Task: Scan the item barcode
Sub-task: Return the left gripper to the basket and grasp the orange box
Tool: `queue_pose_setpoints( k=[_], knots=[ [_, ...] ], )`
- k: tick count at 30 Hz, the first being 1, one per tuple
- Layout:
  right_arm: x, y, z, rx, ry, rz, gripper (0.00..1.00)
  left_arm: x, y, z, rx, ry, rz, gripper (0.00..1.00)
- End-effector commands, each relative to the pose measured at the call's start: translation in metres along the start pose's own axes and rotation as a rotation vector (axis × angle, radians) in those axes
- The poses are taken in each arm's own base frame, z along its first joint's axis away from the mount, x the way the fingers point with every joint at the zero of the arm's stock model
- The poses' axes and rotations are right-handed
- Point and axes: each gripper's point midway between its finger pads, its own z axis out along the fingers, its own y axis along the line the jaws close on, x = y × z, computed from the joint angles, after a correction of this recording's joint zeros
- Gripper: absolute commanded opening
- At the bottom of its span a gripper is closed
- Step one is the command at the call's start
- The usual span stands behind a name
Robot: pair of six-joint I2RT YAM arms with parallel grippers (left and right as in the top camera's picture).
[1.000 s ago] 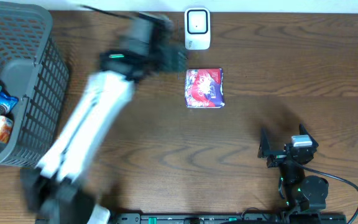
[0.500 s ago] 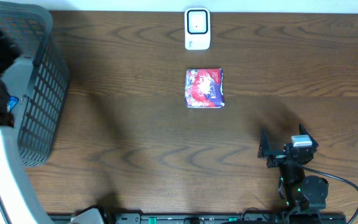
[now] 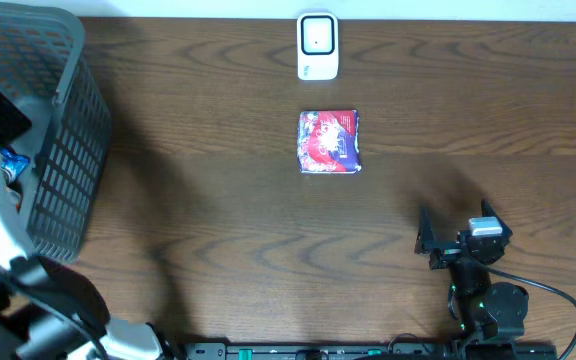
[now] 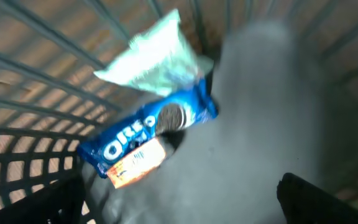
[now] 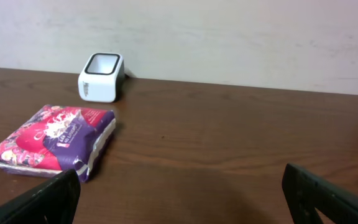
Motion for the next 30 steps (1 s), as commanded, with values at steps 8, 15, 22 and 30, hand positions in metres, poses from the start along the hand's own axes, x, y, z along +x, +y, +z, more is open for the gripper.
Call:
queue_pose_setpoints(
  k=[8, 15, 22, 30],
  knots=[
    [0.0, -0.001, 0.0, 0.005, -0.001, -0.011, 0.99, 0.044, 0.025, 0.06, -0.174, 0.186, 0.243, 0.81],
    [0.0, -0.001, 0.0, 0.005, -0.001, -0.011, 0.99, 0.055, 0.025, 0.08, -0.17, 0.242, 0.31, 0.79],
    [0.0, -0.001, 0.0, 0.005, -0.001, -0.011, 0.99, 0.064, 0.038, 0.097, -0.185, 0.288, 0.295, 0.78],
    [0.0, -0.001, 0.0, 0.005, -0.001, -0.011, 0.99, 0.08, 0.023, 0.106, 0.067, 0.334, 0.261, 0.77]
  ],
)
